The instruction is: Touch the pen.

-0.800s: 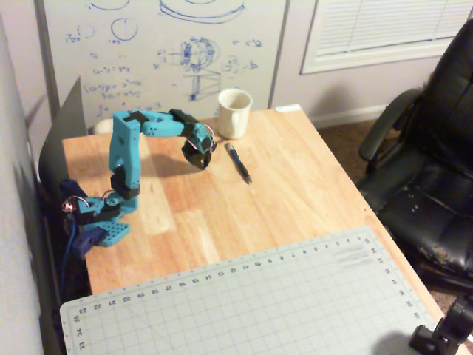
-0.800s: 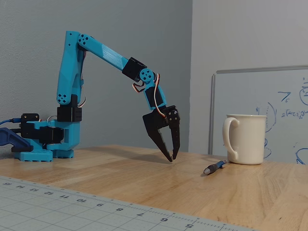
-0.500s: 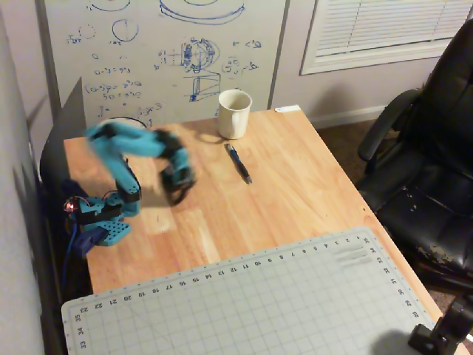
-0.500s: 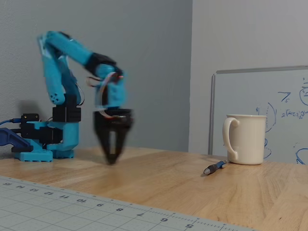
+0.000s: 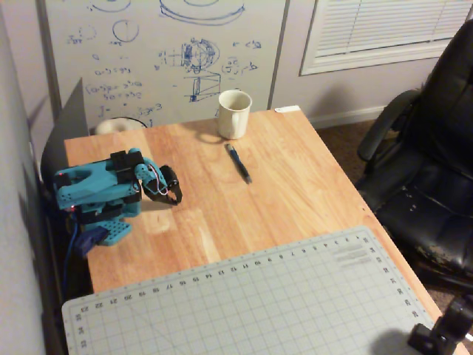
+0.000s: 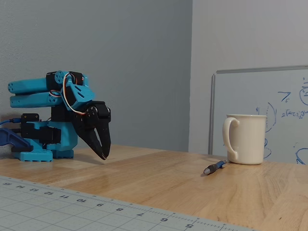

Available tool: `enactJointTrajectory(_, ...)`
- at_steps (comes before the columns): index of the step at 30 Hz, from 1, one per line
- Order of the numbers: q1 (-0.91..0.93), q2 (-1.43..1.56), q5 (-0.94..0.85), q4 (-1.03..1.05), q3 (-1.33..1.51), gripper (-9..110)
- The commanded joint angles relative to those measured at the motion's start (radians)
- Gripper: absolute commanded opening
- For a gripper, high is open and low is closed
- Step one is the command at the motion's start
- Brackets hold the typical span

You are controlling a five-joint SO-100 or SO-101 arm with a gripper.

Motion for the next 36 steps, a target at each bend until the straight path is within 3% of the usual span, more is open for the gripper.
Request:
enactJointTrajectory(1,-0.002,-0.012,-0.011,0.006,-0.015,1)
enactJointTrajectory(12,-0.15,-0.014,0.003,0.043,-0.015,1)
enactJointTrajectory(26,-0.158,-0.02,0.006,-0.055,-0.176,1)
enactJointTrajectory(36,-0.163,-0.643,-0.005,-0.15,-0.598,1)
